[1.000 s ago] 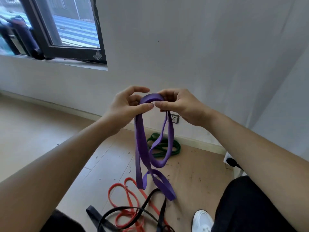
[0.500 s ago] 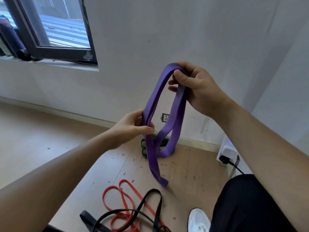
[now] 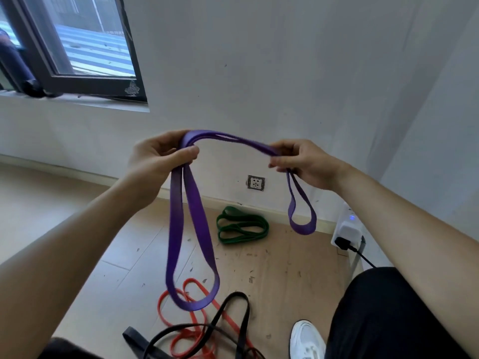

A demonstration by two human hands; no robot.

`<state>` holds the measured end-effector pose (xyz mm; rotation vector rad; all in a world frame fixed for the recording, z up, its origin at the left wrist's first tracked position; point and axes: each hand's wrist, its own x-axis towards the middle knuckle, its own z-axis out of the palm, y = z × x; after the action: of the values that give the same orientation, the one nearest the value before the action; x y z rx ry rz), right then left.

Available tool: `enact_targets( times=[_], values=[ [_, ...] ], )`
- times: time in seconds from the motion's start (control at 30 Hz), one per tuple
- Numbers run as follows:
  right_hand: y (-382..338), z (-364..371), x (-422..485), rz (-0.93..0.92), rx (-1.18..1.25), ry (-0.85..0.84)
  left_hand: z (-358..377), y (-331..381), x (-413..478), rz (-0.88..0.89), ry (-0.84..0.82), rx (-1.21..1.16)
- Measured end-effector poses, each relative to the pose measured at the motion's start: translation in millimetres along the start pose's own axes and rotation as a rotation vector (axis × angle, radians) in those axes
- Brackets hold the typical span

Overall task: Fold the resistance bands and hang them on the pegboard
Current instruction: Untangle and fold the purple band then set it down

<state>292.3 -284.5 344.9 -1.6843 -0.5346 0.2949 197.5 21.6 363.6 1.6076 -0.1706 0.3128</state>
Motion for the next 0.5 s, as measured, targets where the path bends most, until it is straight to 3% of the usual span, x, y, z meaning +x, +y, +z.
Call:
enact_targets(
  times=[0.27,0.37,0.5],
  values=[
    [8,27,6,0.185,-0.410,-0.261,12,0,-9,0.000,-0.125,0.053],
    [-1,51,8,0.165,-0.349,-0.329,12,-7,-13,-0.015,-0.234,0.160],
    [-16,80,11,0.000,-0.219,-0.294,11,-12,-16,-0.004,-0.315,0.243]
  ],
)
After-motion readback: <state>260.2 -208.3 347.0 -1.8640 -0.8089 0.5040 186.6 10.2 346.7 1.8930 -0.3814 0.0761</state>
